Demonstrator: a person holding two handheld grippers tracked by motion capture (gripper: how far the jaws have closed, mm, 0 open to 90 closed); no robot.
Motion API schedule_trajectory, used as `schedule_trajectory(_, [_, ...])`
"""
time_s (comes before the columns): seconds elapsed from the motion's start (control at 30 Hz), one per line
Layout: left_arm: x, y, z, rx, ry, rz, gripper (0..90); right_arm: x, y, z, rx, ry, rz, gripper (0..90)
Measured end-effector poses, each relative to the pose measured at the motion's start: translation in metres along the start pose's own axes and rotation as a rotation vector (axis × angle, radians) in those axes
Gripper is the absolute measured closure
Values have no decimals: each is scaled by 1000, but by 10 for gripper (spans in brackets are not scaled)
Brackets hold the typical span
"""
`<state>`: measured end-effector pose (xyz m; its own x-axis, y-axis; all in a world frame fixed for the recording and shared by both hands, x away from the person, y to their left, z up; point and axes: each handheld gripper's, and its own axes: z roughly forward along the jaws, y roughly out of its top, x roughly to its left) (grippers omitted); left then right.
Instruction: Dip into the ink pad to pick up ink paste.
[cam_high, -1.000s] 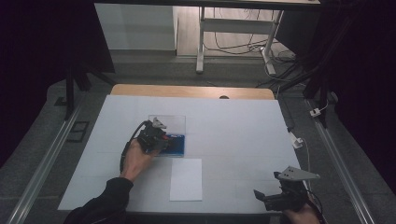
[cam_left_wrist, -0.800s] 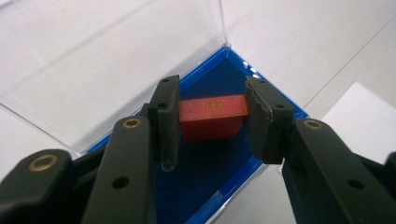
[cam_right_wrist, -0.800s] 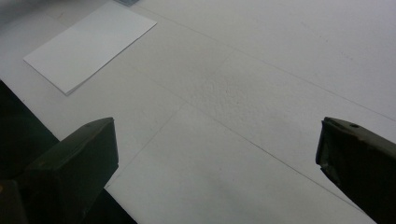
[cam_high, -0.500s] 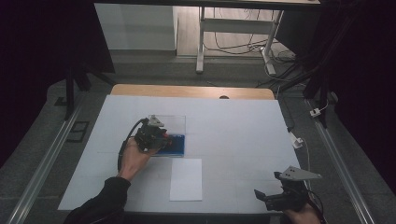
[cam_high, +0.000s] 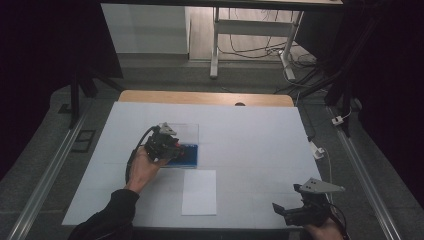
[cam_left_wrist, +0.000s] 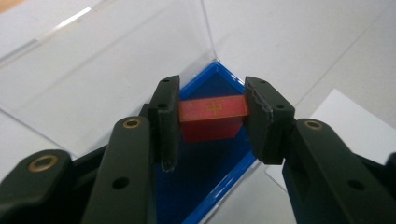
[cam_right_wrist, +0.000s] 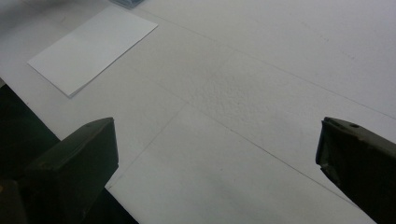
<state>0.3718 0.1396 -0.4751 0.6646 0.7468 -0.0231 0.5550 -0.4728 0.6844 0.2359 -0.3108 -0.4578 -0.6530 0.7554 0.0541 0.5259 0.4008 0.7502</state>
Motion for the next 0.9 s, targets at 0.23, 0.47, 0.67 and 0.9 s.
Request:
schedule_trajectory(0.23, [2, -2, 7, 21, -9, -17, 582, 0, 0, 0, 2, 0, -1, 0])
schedule_trajectory(0.47, [2, -5, 12, 49, 28, -7, 583, 1, 0, 0, 0, 1, -5, 0])
schedule_trajectory(0.67, [2, -7, 16, 74, 42, -14, 584, 1, 0, 1, 0, 2, -6, 0])
schedule_trajectory(0.9, [2, -8, 17, 83, 47, -22, 586, 1, 0, 1, 2, 1, -7, 0])
